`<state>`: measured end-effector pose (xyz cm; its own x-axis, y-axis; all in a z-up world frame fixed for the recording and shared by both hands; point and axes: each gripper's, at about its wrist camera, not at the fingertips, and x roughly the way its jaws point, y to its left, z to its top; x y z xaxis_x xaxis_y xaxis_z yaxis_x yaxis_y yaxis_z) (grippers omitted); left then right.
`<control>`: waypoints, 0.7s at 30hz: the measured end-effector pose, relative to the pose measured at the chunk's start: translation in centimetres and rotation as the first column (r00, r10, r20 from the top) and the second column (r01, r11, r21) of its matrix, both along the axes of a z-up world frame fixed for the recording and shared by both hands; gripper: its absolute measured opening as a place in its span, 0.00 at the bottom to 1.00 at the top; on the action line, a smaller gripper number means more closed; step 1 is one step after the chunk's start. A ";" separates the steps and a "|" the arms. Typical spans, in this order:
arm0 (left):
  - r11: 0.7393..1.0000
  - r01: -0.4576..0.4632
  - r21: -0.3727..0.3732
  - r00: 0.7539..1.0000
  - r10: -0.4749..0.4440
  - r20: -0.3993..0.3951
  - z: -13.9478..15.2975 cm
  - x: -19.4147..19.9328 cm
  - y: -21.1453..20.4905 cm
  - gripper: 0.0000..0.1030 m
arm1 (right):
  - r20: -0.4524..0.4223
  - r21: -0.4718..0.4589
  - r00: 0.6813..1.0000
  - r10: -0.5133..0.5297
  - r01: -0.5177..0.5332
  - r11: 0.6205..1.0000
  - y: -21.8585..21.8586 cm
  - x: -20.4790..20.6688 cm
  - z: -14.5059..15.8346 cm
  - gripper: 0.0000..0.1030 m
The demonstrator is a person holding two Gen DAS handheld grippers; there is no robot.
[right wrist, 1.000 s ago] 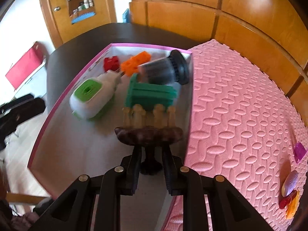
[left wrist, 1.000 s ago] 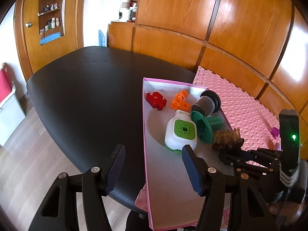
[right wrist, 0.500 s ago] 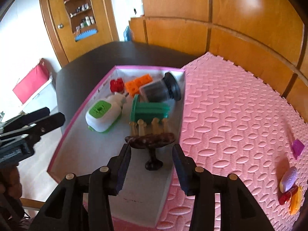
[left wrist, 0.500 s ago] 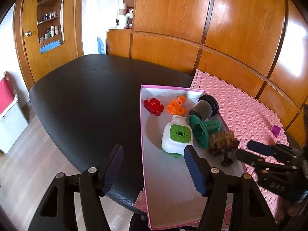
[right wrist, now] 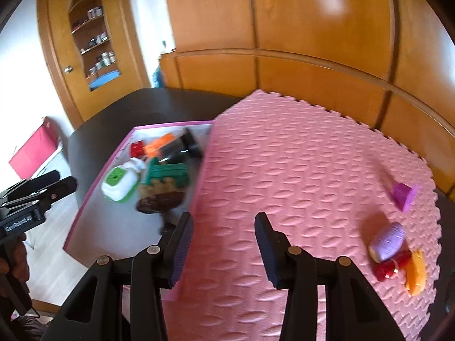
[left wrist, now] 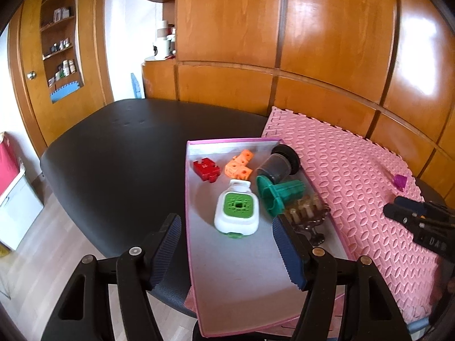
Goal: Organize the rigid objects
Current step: 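Move both tools back to the toys on the pink mat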
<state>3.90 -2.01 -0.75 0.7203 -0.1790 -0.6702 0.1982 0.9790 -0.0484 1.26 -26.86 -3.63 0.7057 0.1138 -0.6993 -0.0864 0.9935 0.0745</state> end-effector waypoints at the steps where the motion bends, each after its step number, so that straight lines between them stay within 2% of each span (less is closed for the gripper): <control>1: 1.000 0.005 0.006 1.000 -0.005 0.003 0.1 -0.1 -0.3 0.66 | 0.001 0.001 1.000 -0.015 0.015 1.000 -0.7 -0.2 0.1 0.43; 6: 0.999 0.047 0.027 0.999 -0.047 0.011 0.4 -0.6 -1.8 0.66 | 0.018 0.000 0.994 -0.109 0.109 0.994 -4.7 -1.2 0.7 0.43; 13: 0.990 0.125 0.059 0.992 -0.126 0.027 1.2 -1.1 -4.6 0.67 | 0.053 -0.023 0.962 -0.267 0.268 0.963 -11.5 -3.0 1.7 0.43; 18: 0.977 0.196 0.082 0.979 -0.199 0.030 1.8 -1.3 -7.3 0.67 | 0.088 -0.021 0.895 -0.438 0.442 0.897 -17.9 -5.0 1.2 0.43; 21: 0.964 0.248 0.098 0.968 -0.251 0.020 2.1 -1.5 -9.3 0.67 | 0.086 0.036 0.816 -0.572 0.571 0.820 -22.1 -6.8 0.0 0.43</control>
